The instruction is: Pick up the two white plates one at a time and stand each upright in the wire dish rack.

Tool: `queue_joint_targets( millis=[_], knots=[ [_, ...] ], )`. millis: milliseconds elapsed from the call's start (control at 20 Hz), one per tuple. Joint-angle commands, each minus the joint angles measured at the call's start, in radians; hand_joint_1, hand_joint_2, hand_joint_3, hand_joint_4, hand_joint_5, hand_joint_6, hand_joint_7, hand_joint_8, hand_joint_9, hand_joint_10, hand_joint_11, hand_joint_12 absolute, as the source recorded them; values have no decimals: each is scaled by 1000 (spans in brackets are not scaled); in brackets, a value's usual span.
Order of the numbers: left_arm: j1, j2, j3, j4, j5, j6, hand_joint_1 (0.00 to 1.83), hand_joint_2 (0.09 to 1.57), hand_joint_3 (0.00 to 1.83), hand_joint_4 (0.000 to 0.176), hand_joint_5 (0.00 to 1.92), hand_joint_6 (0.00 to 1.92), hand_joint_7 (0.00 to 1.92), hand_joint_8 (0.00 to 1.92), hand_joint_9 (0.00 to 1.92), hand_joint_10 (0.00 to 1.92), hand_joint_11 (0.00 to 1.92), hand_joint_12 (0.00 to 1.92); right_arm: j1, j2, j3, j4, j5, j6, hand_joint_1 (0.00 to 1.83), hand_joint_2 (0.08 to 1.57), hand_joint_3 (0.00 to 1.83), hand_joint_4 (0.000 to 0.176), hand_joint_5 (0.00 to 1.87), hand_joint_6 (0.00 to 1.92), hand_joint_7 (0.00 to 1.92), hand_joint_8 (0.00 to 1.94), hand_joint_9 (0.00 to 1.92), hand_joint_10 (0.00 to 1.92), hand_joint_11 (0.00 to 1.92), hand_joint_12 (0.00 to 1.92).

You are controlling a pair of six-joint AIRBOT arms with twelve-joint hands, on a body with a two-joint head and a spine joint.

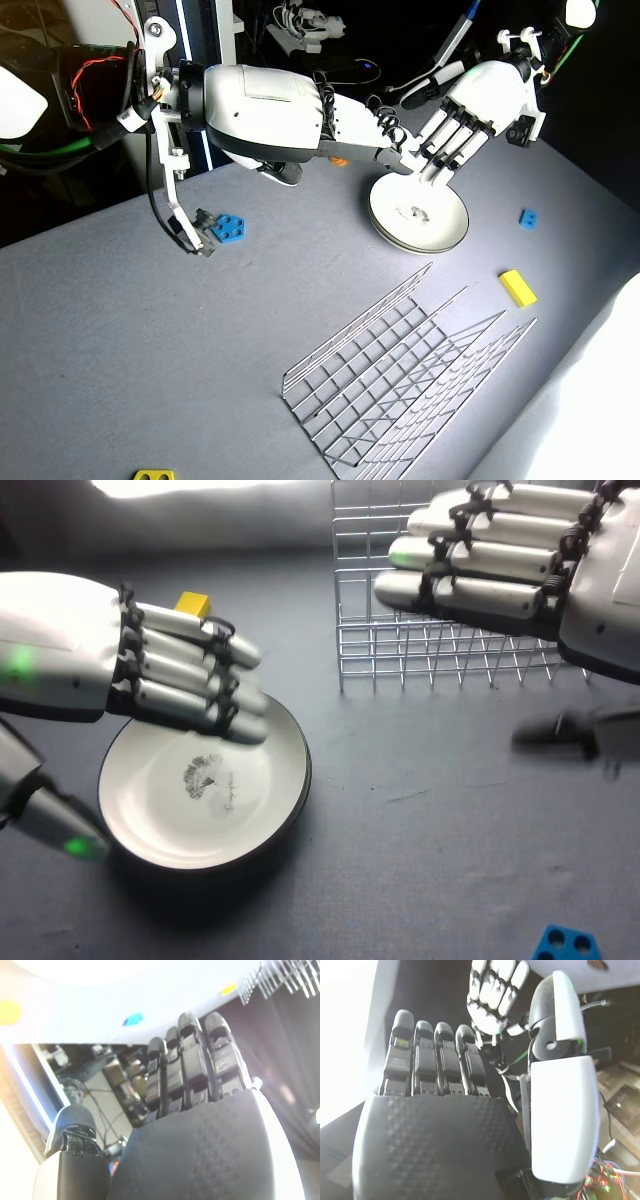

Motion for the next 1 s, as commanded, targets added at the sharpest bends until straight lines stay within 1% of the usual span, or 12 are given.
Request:
queue_joint_targets(
  millis=[0, 50, 200, 350, 400, 500, 550, 600, 700, 750, 850, 950],
  knots=[
    [-12, 3, 4, -87, -50, 0, 0, 1030, 37, 0, 33, 3, 10, 0, 0, 0, 0, 0, 14, 3, -14, 17, 127, -49, 129, 1032, 29, 0, 0, 0, 0, 0, 0, 0, 0, 0],
    [-12, 3, 8, -79, -59, 0, 0, 1028, 30, 0, 37, 4, 5, 0, 0, 0, 0, 0, 15, 2, -22, 17, 127, -133, 122, 1034, 25, 0, 0, 0, 0, 0, 0, 0, 0, 0],
    [-23, 5, 25, -39, -88, -4, 0, 1021, 22, 0, 30, 0, 6, 2, 0, 0, 0, 0, 14, 0, -35, 17, 121, -272, 226, 997, 2, 0, 0, 0, 3, 1, 0, 0, 0, 0],
    [-52, 6, 41, 25, -101, -27, 0, 1025, 20, 0, 0, 0, 0, 0, 0, 0, 0, 0, 11, -4, -36, 21, 120, -365, 234, 1007, 5, 0, 0, 0, 0, 0, 0, 0, 0, 0],
    [-57, 8, 45, 53, -105, -35, 0, 1022, 18, 0, 0, 0, 0, 0, 0, 0, 0, 0, 10, -5, -36, 21, 120, -406, 202, 1014, 7, 0, 0, 0, 0, 0, 0, 0, 0, 0],
    [-58, 12, 54, 95, -110, -39, 0, 1021, 16, 0, 1, 0, 0, 0, 0, 0, 0, 0, 8, -5, -36, 21, 120, -451, 176, 1006, 3, 0, 0, 0, 0, 0, 0, 0, 0, 0],
    [-59, 13, 60, 118, -127, -39, 0, 1018, 14, 0, 0, 0, 0, 0, 0, 0, 0, 0, 3, -6, -36, 21, 119, -495, 159, 1004, 1, 0, 0, 0, 0, 0, 0, 0, 0, 0],
    [-58, 13, 63, 130, -134, -36, 0, 1016, 13, 0, 0, 0, 0, 0, 0, 0, 0, 0, -1, -6, -36, 21, 118, -510, 189, 1006, 2, 0, 0, 0, 0, 0, 0, 0, 0, 0],
    [-35, 12, 69, 154, -137, -1, 0, 1016, 12, 0, 0, 0, 0, 0, 0, 0, 0, 0, -9, -6, -35, 29, 91, -501, 205, 1000, 0, 0, 0, 0, 0, 0, 0, 0, 0, 0],
    [-23, 10, 73, 160, -136, 7, 0, 1017, 11, 0, 0, 0, 0, 0, 0, 0, 0, 0, -10, -6, -35, 62, 80, -457, 238, 999, 0, 0, 0, 0, 0, 0, 0, 0, 0, 0],
    [0, 2, 87, 174, -127, 17, 0, 1013, 9, 0, 0, 0, 0, 0, 0, 0, 0, 0, -6, -6, -35, 190, 34, -346, 220, 998, 0, 0, 0, 0, 0, 0, 0, 0, 0, 0],
    [11, -12, 106, 196, -111, 17, 0, 1020, 11, 0, 0, 0, 0, 0, 0, 0, 0, 0, -7, -6, -35, 243, 5, -287, 285, 997, 0, 0, 0, 0, 0, 0, 0, 0, 0, 0]
  ],
)
